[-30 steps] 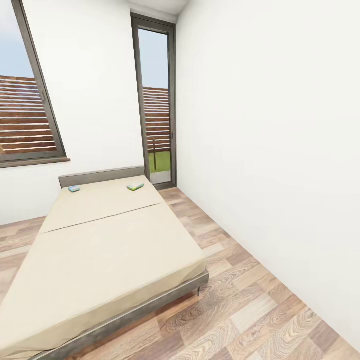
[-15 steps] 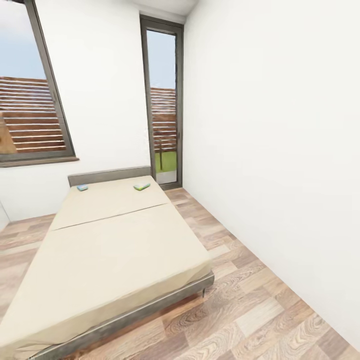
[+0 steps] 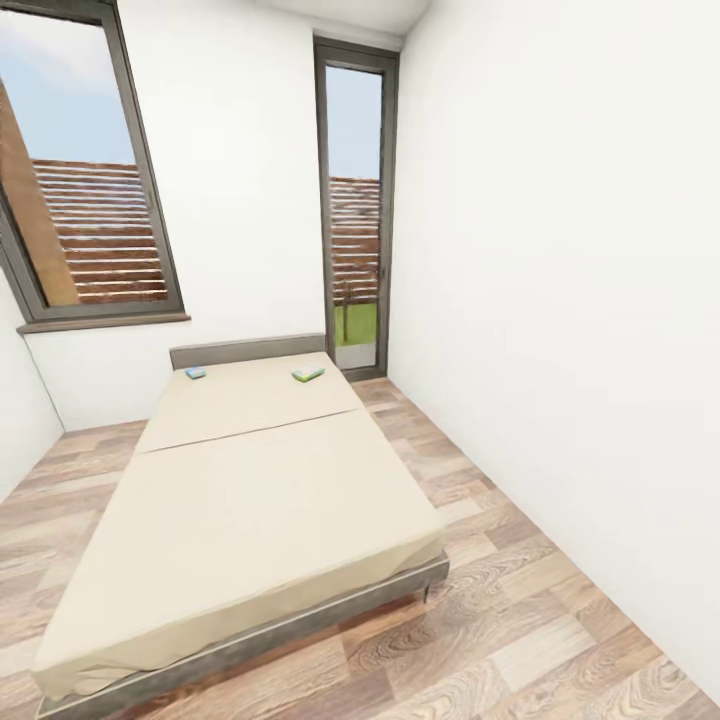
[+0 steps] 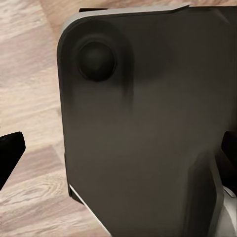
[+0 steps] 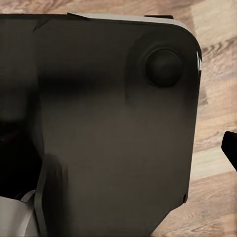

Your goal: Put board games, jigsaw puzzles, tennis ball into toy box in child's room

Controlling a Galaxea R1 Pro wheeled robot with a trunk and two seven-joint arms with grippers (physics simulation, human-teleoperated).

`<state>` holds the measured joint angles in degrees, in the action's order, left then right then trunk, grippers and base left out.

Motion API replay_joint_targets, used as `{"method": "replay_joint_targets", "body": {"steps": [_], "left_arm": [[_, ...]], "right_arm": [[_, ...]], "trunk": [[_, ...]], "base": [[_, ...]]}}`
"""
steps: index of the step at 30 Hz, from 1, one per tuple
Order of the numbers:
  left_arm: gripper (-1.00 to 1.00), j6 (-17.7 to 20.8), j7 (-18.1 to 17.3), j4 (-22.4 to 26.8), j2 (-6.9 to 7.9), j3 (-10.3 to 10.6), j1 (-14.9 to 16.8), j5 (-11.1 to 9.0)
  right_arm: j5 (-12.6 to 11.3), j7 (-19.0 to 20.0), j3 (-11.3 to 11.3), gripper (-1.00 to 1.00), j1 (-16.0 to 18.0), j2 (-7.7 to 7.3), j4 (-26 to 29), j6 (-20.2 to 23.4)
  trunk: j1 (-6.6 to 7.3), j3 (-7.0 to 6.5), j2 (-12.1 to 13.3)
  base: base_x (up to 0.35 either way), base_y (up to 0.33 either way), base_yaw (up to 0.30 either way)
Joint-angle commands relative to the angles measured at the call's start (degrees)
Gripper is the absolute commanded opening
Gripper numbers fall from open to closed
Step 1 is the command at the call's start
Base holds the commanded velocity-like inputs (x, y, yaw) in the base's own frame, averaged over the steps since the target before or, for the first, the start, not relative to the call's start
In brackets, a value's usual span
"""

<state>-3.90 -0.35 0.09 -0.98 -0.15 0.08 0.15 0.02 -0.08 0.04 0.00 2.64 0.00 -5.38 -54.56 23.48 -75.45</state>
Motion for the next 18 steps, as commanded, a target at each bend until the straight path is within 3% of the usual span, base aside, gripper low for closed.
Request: {"method": "replay_joint_targets", "body": {"steps": [1,18], "left_arm": [[1.00,-0.16,-0.03,0.00,0.02,-0.02,0.01,0.02],[1.00,-0.85,-0.03,0.00,0.26,0.06,0.01,0.07]], "right_arm": [[0.01,-0.01,-0.01,1.00,0.00,-0.02,0.00,-0.22],[0.08,-0.01,-0.11,1.00,0.02,-0.62,0.00,-0.41]], "trunk": [[0.23,-0.14,0.39],[3.96,-3.19,7.21]], "base": [[0.000,0.000,0.019],[0.000,0.000,0.003]]}}
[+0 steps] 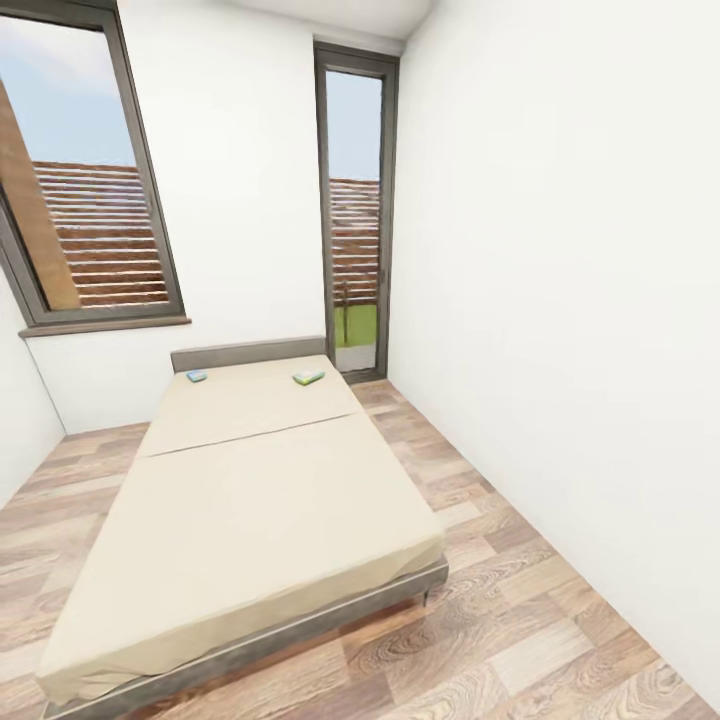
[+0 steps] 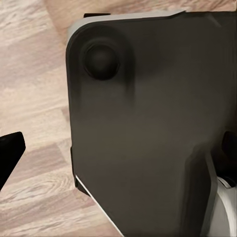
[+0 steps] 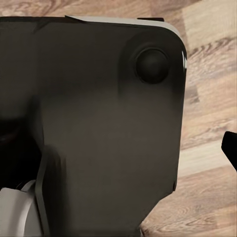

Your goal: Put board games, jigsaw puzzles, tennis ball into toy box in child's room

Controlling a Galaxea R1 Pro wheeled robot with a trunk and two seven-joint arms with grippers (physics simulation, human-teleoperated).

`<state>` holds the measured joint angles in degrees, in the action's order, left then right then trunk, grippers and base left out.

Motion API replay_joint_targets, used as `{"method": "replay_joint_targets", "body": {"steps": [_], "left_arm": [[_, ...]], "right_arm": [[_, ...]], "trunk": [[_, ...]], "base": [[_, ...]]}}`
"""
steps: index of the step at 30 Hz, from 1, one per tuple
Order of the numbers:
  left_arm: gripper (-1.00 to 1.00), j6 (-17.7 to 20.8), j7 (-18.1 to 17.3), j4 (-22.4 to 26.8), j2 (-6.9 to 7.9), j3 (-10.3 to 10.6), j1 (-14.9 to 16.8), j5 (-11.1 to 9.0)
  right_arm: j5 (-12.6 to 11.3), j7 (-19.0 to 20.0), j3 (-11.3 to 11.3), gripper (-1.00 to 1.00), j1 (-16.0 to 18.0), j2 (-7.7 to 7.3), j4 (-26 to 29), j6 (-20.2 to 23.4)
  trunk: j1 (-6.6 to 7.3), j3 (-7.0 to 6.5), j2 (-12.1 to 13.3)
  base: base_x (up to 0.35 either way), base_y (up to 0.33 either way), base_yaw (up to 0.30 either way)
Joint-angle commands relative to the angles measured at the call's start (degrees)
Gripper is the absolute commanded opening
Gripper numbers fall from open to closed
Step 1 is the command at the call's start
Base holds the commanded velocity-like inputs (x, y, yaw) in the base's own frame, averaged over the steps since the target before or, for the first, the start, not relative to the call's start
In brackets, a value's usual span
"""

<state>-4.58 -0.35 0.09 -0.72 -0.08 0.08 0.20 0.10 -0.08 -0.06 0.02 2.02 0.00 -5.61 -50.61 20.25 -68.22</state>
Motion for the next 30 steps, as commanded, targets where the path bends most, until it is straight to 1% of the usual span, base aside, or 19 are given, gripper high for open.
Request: {"method": "replay_joint_targets", "body": {"steps": [1,7,16,30], "left_arm": [[1.00,-0.60,-0.04,0.00,0.01,-0.01,0.01,0.04],[1.00,-1.58,-0.03,0.00,0.02,0.18,0.01,0.06],[1.00,-1.78,-0.05,0.00,-0.01,0.53,0.01,0.13],[1.00,-2.05,-0.06,0.00,-0.15,0.54,0.01,0.18]], "right_arm": [[0.00,-0.01,-0.04,1.00,0.03,0.00,0.00,-0.17],[0.00,-0.01,-0.12,1.00,0.00,0.12,0.00,-0.19],[0.01,-0.01,-0.04,1.00,-0.02,-0.14,0.00,-0.19],[-0.01,-0.01,-0.03,1.00,-0.01,-0.15,0.00,-0.19]], "trunk": [[0.22,-0.14,0.39],[1.54,-1.22,2.79],[3.52,-2.83,6.40],[6.59,-5.35,12.02]], "base": [[0.000,0.000,0.000],[0.000,0.000,0.000],[0.000,0.000,0.000],[0.000,0.000,0.000]]}}
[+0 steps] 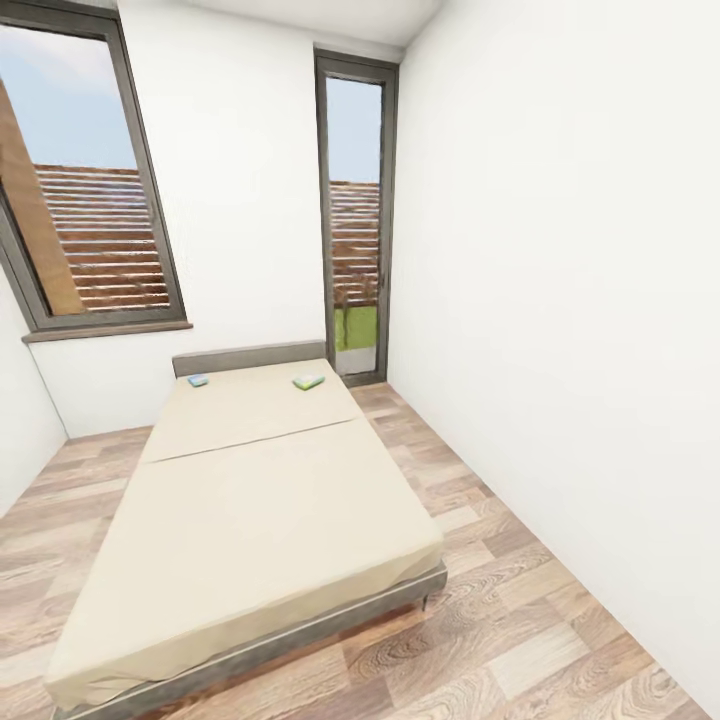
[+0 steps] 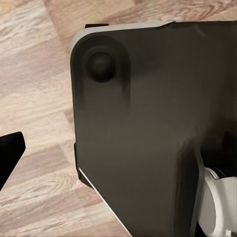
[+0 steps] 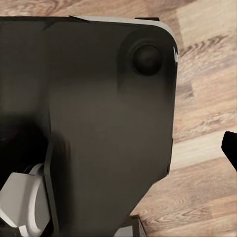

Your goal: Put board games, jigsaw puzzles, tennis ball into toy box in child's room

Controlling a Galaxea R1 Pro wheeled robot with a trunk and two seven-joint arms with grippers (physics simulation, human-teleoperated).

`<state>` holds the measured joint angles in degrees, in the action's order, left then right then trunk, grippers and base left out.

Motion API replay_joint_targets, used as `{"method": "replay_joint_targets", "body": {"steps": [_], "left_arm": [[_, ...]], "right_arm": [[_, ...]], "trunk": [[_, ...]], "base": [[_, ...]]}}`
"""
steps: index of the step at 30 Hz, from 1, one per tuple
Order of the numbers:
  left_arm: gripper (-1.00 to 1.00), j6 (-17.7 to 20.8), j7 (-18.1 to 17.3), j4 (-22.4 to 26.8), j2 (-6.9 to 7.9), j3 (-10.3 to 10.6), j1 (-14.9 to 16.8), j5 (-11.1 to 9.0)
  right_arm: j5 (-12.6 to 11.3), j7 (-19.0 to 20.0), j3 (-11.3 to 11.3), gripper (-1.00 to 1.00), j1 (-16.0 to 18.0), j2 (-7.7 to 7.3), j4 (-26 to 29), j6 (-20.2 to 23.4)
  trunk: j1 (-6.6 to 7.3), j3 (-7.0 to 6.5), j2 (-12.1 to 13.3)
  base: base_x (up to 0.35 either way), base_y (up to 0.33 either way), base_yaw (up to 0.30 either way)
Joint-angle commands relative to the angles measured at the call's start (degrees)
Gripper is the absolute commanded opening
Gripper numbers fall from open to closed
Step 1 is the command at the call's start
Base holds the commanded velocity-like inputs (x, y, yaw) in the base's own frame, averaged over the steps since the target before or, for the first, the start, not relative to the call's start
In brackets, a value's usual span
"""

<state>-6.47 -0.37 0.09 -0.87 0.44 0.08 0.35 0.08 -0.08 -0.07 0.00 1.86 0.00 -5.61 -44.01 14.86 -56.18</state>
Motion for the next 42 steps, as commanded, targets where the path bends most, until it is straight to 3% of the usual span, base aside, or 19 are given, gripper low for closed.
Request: {"method": "replay_joint_targets", "body": {"steps": [1,17,24,27,30,34,37,38,42], "left_arm": [[1.00,-0.21,-0.03,0.00,-0.12,0.02,0.01,0.05],[1.00,-0.80,0.23,0.06,-0.35,-0.37,0.01,0.09],[1.00,-0.79,2.63,3.15,-0.13,-0.63,0.01,0.01],[1.00,-0.81,4.47,5.67,0.13,-0.69,0.01,-0.10],[1.00,-0.84,5.75,9.44,0.65,-0.93,0.05,-0.37],[1.00,-0.91,6.19,11.50,1.67,-1.09,0.12,-0.55],[1.00,-1.06,6.29,12.04,2.77,-1.14,0.18,-0.59],[1.00,-1.10,6.31,12.14,3.13,-1.17,0.21,-0.60],[1.00,-1.24,6.28,12.43,3.58,-1.16,0.26,-0.56]], "right_arm": [[0.00,-0.01,-0.01,1.00,0.00,0.00,0.00,-0.19],[-0.01,-0.01,-0.08,1.00,0.01,0.06,0.00,-0.22],[-0.24,0.08,-0.28,1.00,0.01,0.82,0.03,-0.42],[-0.29,0.10,-0.32,1.00,0.00,1.23,0.52,-2.69],[-0.38,0.05,-0.34,1.00,0.00,1.43,0.78,-8.24],[-0.97,-0.11,-0.63,1.00,0.00,1.83,0.85,-10.98],[-4.11,-0.20,-3.06,1.00,0.00,1.34,0.87,-11.73],[-6.16,-0.20,-4.52,1.00,0.00,0.97,0.87,-11.81],[-10.64,0.12,-6.82,1.00,0.16,-0.65,0.96,-11.84]], "trunk": [[0.22,-0.14,0.38],[3.73,-3.01,6.80],[5.27,-4.26,9.60],[5.93,-4.80,10.81],[6.59,-5.34,12.01],[7.47,-6.06,13.61],[8.13,-6.60,14.82],[8.35,-6.78,15.22],[9.23,-7.50,16.82]], "base": [[0.000,0.000,0.000],[0.000,0.000,0.000],[0.000,0.000,0.000],[0.000,0.000,0.000],[0.000,0.000,0.000],[0.000,0.000,0.000],[0.000,0.000,0.000],[0.000,0.000,0.000],[0.000,0.000,0.000]]}}
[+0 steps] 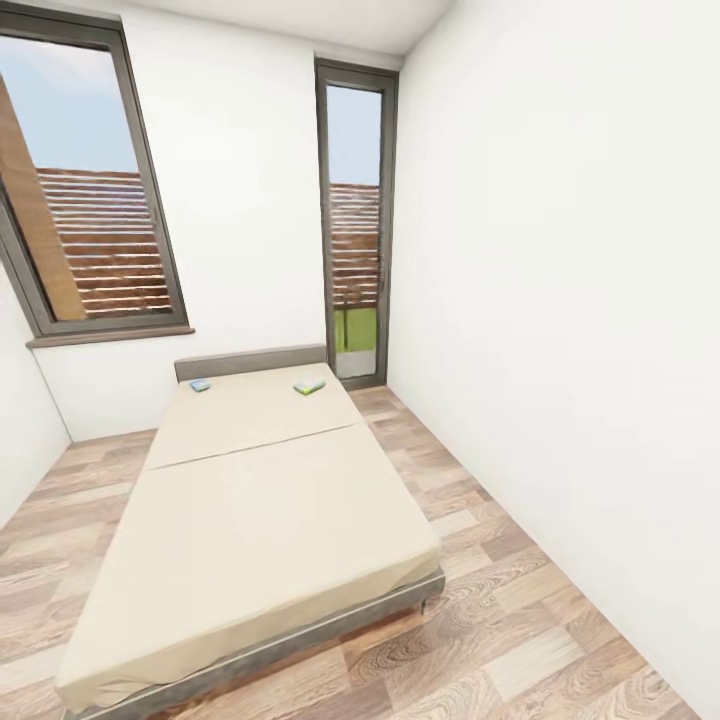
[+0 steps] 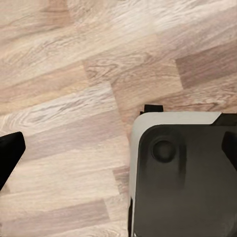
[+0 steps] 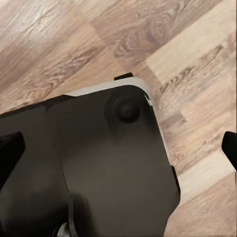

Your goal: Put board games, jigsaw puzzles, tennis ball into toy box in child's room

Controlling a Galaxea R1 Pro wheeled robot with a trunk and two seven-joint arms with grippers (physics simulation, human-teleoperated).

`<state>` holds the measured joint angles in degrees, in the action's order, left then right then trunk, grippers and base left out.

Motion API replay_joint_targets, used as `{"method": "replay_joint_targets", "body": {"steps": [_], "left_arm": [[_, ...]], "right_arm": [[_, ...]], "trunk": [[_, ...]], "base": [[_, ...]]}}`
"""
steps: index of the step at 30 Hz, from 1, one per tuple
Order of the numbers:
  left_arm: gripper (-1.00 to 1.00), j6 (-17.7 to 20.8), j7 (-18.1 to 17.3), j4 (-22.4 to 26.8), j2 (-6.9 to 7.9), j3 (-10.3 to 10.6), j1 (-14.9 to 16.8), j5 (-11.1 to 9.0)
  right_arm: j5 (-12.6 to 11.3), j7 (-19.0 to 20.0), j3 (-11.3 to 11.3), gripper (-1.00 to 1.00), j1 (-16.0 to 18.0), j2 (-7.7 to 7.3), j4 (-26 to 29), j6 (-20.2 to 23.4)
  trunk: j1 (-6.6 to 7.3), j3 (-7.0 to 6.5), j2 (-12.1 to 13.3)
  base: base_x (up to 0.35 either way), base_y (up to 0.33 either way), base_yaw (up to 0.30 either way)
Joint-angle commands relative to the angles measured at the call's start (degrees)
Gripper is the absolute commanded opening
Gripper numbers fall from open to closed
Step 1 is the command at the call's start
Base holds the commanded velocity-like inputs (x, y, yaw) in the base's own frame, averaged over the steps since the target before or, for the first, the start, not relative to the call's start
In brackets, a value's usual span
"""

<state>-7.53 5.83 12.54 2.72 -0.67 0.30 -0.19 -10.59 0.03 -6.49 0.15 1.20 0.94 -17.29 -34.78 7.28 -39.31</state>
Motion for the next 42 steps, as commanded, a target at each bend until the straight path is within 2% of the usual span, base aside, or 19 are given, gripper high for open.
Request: {"method": "replay_joint_targets", "body": {"steps": [1,4,10,13,18,21,26,30,37,42], "left_arm": [[1.00,-0.21,0.08,0.00,0.01,-0.04,0.03,0.00],[1.00,-1.64,0.05,0.10,0.06,0.02,0.04,0.26],[1.00,-4.54,0.03,0.19,-0.35,0.24,0.05,0.54],[1.00,-4.84,0.05,0.23,-0.23,0.39,0.10,0.59],[1.00,-4.86,0.06,0.21,-0.21,0.38,0.13,0.47],[1.00,-4.33,0.04,0.21,-0.29,0.38,0.16,0.54],[1.00,-0.20,-0.02,1.71,-1.57,0.60,0.25,0.68],[1.00,1.33,-0.03,2.37,-1.67,0.82,0.23,0.69],[1.00,-1.06,-0.51,2.29,-1.25,0.76,0.22,0.45],[1.00,-1.52,-0.82,2.24,-1.25,1.15,0.22,0.65]], "right_arm": [[-0.30,0.09,-0.58,1.00,0.05,-0.27,0.15,-0.20],[-1.25,0.15,-1.01,1.00,0.21,-1.39,1.90,-0.20],[-1.48,-0.20,-1.09,1.00,0.28,-1.99,6.93,0.59],[-1.68,-0.39,-1.12,1.00,0.29,-2.58,8.22,1.51],[-2.32,-0.51,-1.61,1.00,0.23,-5.07,8.59,1.50],[-2.65,-0.54,-2.41,1.00,0.21,-5.70,8.62,0.78],[-2.82,-0.79,-4.52,1.00,0.21,-4.82,8.92,1.26],[-2.87,-0.91,-5.07,1.00,0.15,-4.54,8.93,0.89],[-2.65,-1.04,-5.05,1.00,0.12,-4.37,8.75,0.46],[-2.72,-1.08,-5.09,1.00,0.12,-4.40,8.72,-0.44]], "trunk": [[0.21,-0.10,0.35],[0.65,-0.46,1.15],[0.65,-0.46,1.15],[1.31,-1.00,2.35],[2.41,-1.89,4.36],[3.07,-2.43,5.56],[4.17,-3.33,7.57],[5.04,-4.05,9.17],[6.58,-5.31,11.98],[6.58,-5.31,11.98]], "base": [[0.000,0.000,0.000],[0.000,0.000,0.000],[0.000,0.000,0.000],[0.000,0.000,0.000],[0.000,0.000,0.000],[0.000,0.000,0.000],[0.000,0.000,0.000],[0.000,0.000,0.000],[0.000,0.000,0.000],[0.000,0.000,0.000]]}}
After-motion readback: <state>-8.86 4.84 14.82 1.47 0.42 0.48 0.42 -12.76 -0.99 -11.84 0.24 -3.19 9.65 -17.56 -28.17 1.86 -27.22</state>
